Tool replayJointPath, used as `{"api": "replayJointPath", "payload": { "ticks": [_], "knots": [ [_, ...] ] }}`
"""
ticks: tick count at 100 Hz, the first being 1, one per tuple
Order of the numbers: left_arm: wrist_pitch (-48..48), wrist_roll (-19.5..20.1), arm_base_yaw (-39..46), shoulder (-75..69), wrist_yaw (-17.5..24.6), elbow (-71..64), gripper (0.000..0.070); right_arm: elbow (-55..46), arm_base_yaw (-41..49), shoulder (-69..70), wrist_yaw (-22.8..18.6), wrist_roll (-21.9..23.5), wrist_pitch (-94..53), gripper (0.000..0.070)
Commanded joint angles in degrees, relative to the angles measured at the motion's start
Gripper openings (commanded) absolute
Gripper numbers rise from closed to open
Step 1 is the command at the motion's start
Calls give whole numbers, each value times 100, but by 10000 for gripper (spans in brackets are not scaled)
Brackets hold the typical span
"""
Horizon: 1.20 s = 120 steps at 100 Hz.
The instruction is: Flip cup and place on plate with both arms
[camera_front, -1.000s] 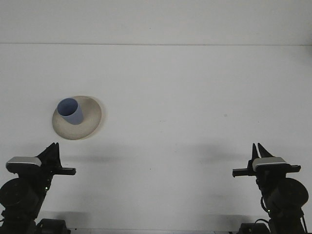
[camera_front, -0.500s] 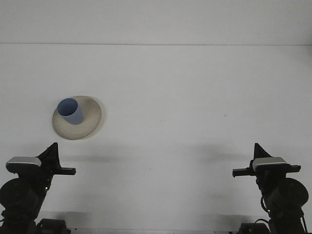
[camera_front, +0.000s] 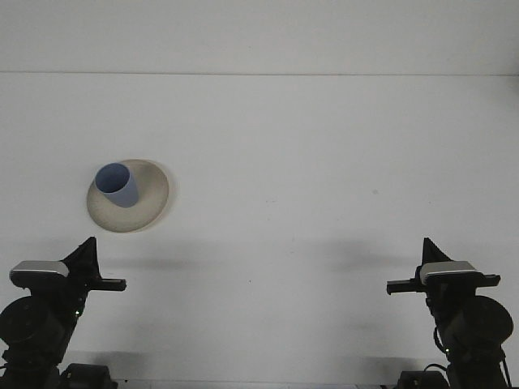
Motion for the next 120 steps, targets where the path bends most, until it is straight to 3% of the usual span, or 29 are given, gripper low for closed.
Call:
{"api": "replayJointPath", "payload": {
  "ticks": [1,27,56,77,120],
  "knots": [
    [63,13,-11,-4,-35,59,11,57,9,28,2,-20,68,0],
    [796,13,-9,-153,-31,-162,11,57,9,28,2,-20,68,0],
    [1941,33,-9,-1130,-33,-1818,11,57,9,28,2,-20,70,0],
    [2190,-13,-9,-1906,-31,-2828,11,57,9,28,2,-20,70,0],
    [3099,11,-4,-1888,-33,-3530,11,57,9,28,2,-20,74,0]
  ]
}}
